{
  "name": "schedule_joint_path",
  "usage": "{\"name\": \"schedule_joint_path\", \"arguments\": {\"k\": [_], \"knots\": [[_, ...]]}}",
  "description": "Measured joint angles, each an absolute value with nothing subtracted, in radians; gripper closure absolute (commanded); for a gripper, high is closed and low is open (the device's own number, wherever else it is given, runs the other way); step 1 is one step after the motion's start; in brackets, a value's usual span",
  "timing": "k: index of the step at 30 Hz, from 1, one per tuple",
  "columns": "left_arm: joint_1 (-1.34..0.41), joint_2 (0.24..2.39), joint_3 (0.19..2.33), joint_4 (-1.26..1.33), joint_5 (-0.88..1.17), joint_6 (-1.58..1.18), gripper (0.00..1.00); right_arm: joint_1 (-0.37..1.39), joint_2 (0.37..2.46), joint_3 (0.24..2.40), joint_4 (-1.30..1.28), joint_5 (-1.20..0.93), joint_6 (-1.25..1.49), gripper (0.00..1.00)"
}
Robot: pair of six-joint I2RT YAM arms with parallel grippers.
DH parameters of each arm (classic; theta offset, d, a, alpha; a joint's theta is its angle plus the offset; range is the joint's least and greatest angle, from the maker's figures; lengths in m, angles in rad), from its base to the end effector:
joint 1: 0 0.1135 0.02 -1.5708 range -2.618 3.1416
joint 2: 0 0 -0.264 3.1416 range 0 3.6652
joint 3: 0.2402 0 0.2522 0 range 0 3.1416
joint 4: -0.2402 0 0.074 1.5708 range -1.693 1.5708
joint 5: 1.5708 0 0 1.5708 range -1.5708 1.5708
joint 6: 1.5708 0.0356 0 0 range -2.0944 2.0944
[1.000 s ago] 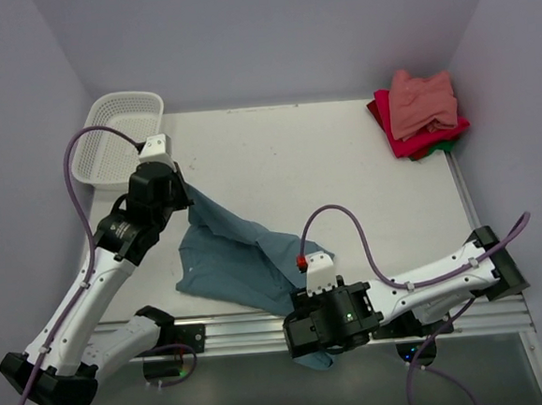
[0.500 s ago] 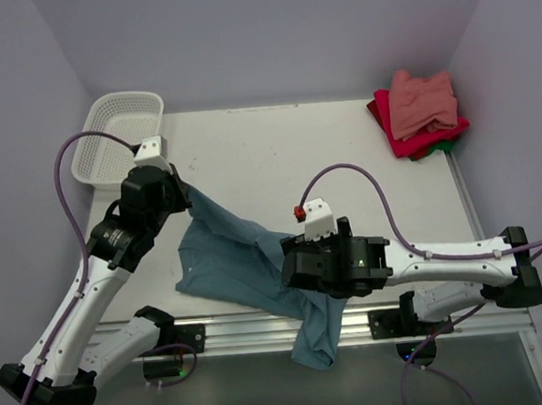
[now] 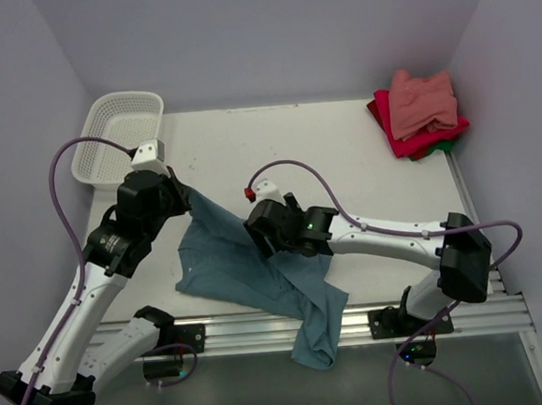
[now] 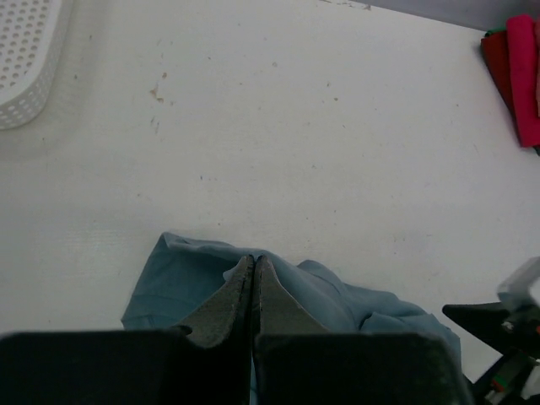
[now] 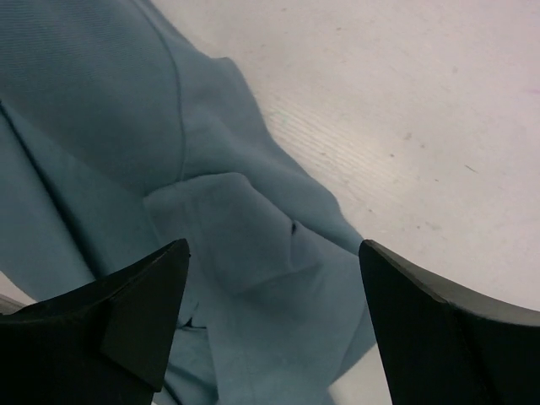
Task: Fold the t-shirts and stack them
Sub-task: Flatten the tshirt out
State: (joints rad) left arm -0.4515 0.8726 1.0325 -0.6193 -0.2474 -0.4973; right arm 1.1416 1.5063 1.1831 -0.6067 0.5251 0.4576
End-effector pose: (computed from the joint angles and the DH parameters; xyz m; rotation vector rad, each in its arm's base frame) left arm 0.1656 -0.0706 0.3658 -0.2028 2.0227 -0.3508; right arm 0.1481 0.2808 0.2720 -0.5859 2.2657 0.1181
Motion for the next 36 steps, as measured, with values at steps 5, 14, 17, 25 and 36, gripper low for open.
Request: {"name": "schedule_joint_path", "arguments": {"k": [5, 14, 17, 25, 36], "knots": [[-0.451, 0.858, 1.032, -0.621, -0.248, -0.503, 1.0, 1.132, 1.6, 1.211, -0.557, 0.402, 0.404, 0.31], [-0.451, 0.848, 1.032, -0.624, -0.25, -0.505, 1.0, 1.106, 1.596, 1.182, -0.553, 0.375, 0.414, 1.0], [-0.451, 0.848, 1.032, -0.624, -0.25, -0.505, 1.0, 1.07, 1.565, 1.141, -0.567, 0.39, 0.426, 0.97], [-0.451, 0.854, 1.032, -0.624, -0.25, -0.505, 1.0, 1.034, 1.476, 1.116, -0.596, 0.374, 0.424, 0.59], [-0.451, 0.873, 1.032, -0.624, -0.25, -0.505, 1.0, 1.069, 1.576, 1.212, -0.572, 0.264, 0.383, 0.53]]}}
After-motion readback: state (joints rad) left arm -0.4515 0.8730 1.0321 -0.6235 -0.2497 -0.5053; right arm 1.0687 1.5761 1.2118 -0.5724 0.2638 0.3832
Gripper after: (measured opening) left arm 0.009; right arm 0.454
